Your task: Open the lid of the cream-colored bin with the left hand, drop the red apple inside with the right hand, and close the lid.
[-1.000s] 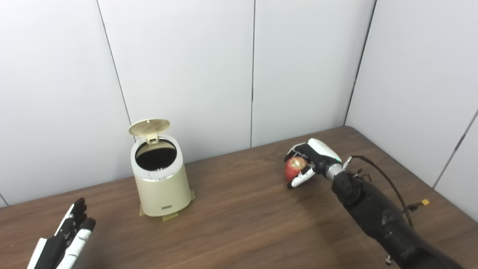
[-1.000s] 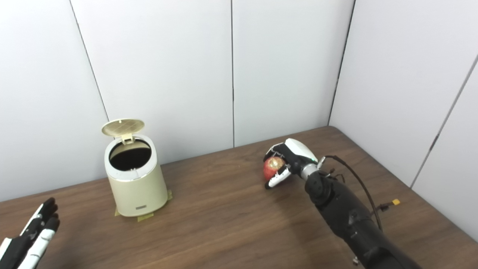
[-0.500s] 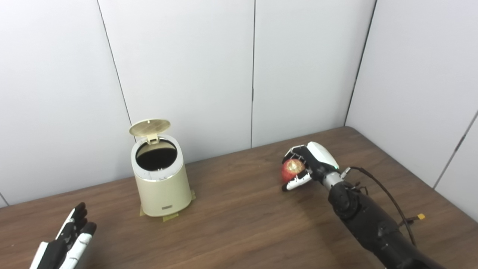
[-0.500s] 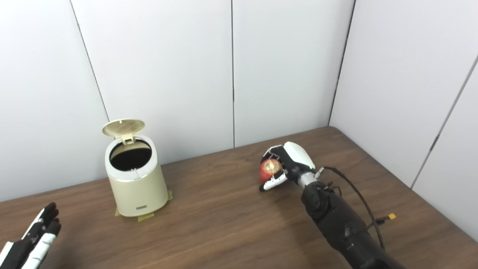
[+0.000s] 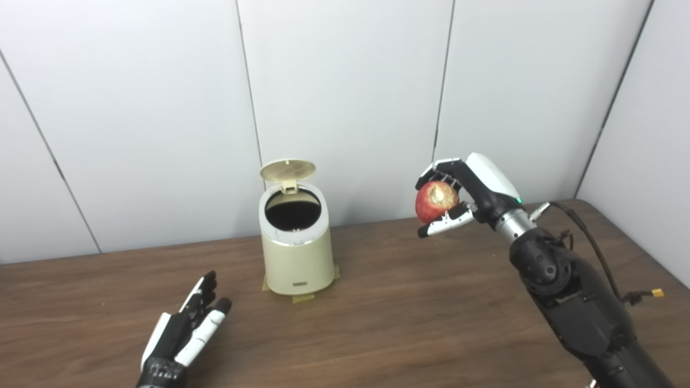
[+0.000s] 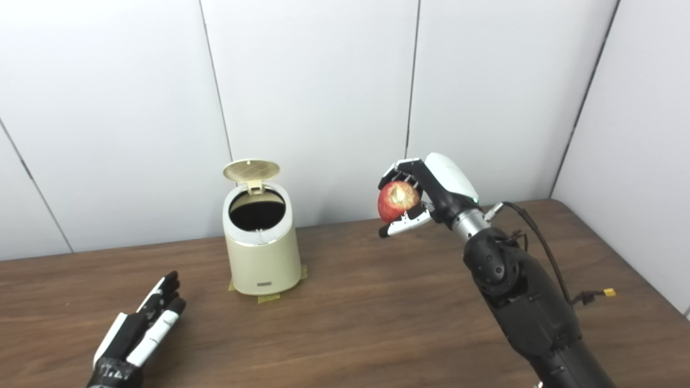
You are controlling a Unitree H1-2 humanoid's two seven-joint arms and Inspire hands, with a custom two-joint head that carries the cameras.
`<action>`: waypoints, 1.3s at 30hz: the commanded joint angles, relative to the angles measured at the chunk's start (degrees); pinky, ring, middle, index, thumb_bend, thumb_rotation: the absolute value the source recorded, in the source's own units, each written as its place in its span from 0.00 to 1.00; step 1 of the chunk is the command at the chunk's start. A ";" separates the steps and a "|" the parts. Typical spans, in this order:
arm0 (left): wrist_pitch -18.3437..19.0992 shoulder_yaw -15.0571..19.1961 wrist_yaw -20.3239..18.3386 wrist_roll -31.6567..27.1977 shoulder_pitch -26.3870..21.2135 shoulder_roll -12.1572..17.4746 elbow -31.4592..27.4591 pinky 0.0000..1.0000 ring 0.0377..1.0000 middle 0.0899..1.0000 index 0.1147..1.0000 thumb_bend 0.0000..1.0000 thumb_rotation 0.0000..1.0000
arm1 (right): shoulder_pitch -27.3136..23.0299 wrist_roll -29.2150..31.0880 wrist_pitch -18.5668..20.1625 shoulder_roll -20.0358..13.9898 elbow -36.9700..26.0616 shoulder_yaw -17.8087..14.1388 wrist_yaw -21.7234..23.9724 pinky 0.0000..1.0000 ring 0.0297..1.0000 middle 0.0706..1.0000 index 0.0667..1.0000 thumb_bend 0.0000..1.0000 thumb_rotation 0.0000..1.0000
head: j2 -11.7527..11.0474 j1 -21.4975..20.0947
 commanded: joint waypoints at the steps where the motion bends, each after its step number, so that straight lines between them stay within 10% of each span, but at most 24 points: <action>1: -2.43 0.05 1.04 0.84 -1.79 -0.01 -0.27 1.00 1.00 1.00 1.00 0.86 0.73 | -3.09 -0.72 -0.06 -0.25 -1.97 -0.17 0.69 0.34 0.37 0.45 0.49 0.52 0.00 | -0.12 0.39; 24: -3.55 -1.49 3.03 4.12 -2.83 -2.03 1.07 1.00 1.00 1.00 1.00 0.87 0.75 | -11.03 -4.41 5.37 15.57 0.45 1.86 0.53 0.27 0.34 0.42 0.52 0.51 0.00 | -0.26 3.04; 39: -3.78 -1.88 3.68 5.29 -3.22 -2.83 1.39 1.00 1.00 1.00 1.00 0.87 0.75 | -14.46 -4.18 2.54 18.67 8.97 3.02 -2.89 0.27 0.34 0.42 0.53 0.51 0.00 | 0.26 4.48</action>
